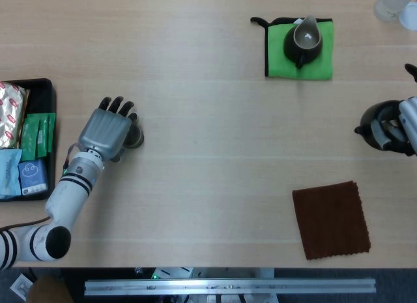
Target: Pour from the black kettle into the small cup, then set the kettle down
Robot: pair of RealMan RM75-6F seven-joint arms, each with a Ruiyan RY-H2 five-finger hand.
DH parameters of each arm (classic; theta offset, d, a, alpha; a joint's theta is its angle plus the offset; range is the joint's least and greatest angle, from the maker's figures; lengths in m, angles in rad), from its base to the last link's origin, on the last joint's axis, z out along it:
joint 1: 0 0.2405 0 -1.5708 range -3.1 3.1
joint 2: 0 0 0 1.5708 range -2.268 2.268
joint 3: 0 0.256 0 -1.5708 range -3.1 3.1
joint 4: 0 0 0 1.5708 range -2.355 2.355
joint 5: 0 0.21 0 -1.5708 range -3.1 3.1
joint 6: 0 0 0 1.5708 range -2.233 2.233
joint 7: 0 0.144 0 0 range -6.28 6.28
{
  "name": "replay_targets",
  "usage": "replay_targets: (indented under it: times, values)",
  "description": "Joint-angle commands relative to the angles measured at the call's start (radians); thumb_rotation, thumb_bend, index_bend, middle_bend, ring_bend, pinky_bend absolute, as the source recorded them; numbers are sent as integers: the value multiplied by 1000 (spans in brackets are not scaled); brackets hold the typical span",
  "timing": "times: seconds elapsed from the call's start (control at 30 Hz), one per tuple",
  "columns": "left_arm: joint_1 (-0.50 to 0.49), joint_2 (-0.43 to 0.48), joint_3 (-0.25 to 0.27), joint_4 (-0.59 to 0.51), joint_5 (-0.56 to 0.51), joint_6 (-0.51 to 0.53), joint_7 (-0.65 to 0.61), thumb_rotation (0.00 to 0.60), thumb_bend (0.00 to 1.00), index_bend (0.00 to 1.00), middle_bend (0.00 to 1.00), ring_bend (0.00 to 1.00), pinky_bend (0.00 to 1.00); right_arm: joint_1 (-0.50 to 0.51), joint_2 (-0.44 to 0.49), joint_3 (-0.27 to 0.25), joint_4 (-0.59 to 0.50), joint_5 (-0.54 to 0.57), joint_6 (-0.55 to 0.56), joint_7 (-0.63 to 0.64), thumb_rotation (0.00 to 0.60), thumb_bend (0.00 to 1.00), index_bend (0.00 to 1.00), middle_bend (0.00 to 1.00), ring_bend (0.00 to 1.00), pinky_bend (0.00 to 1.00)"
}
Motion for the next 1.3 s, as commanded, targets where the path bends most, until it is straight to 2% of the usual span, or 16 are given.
replay_targets:
  times: [0.03,0.37,0.73,0.97,1.3]
  values:
    - [1,-9,0,7,6,8,-11,600,271,281,131,64,88,-1,3,-2,0,-7,0,4,530,469,1000,1000,965,30]
    - [0,-33,5,40,45,27,-33,600,272,356,193,92,89,-4,3,-5,7,-13,-2,17,531,470,1000,1000,965,30]
    - [-42,-27,-28,-84,18,34,5,600,272,385,207,98,89,-2,3,-1,12,-13,-5,26,532,470,1000,1000,965,30]
    - [-95,-73,-61,-136,-29,34,41,600,272,385,204,98,89,-5,10,1,9,-19,1,39,534,470,1000,1000,966,30]
    - [-159,-183,-53,-111,-102,52,128,600,272,385,200,98,89,-13,20,-1,9,-22,8,52,535,470,1000,1000,966,30]
